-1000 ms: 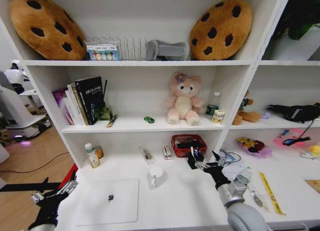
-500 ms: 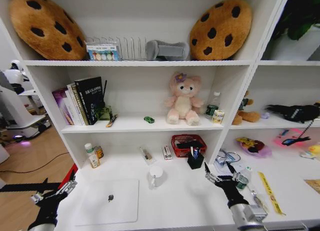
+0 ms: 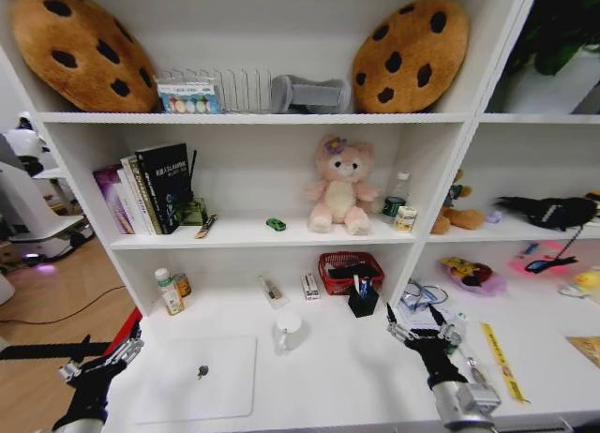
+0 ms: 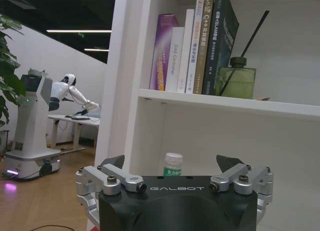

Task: Organize the objects on the table.

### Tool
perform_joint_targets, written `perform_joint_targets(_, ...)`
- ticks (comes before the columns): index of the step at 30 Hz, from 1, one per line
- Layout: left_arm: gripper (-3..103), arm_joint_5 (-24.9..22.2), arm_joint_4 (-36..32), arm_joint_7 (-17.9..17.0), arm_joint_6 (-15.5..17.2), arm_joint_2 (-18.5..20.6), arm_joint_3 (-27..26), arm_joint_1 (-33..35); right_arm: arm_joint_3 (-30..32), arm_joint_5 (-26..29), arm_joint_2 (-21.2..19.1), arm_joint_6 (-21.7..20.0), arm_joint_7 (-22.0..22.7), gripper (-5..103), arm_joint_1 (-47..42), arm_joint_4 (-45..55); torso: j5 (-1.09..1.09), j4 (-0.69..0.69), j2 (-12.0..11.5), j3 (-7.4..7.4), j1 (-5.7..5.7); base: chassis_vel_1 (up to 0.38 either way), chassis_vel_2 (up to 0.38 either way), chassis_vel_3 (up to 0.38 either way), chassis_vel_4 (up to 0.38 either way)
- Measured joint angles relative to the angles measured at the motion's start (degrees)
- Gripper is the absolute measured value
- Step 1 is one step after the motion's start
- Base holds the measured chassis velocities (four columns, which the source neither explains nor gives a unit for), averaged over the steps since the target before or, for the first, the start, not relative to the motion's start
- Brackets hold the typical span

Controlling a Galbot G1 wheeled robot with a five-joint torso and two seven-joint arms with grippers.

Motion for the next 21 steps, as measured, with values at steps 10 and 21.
perform_joint_targets(10, 100, 0.2, 0.0, -0.1, 0.3, 0.2, 0.1, -0.4, 0.0, 0.0, -0.1, 0.6, 0.2, 100, 0.3, -0.1, 0.01, 0.00, 0.0, 0.00, 0.00, -0.221, -0.222, 0.224, 0.221)
perform_joint_targets(21, 100, 0.4, -0.7, 1.5, -0.5, 1.0, 0.0, 0.3, 1.8, 1.9, 0.2, 6.8, -5.3, 100, -2.3, -1.1, 0.00, -0.03, 0.0, 0.00, 0.00, -0.132, -0.139, 0.129, 0.117)
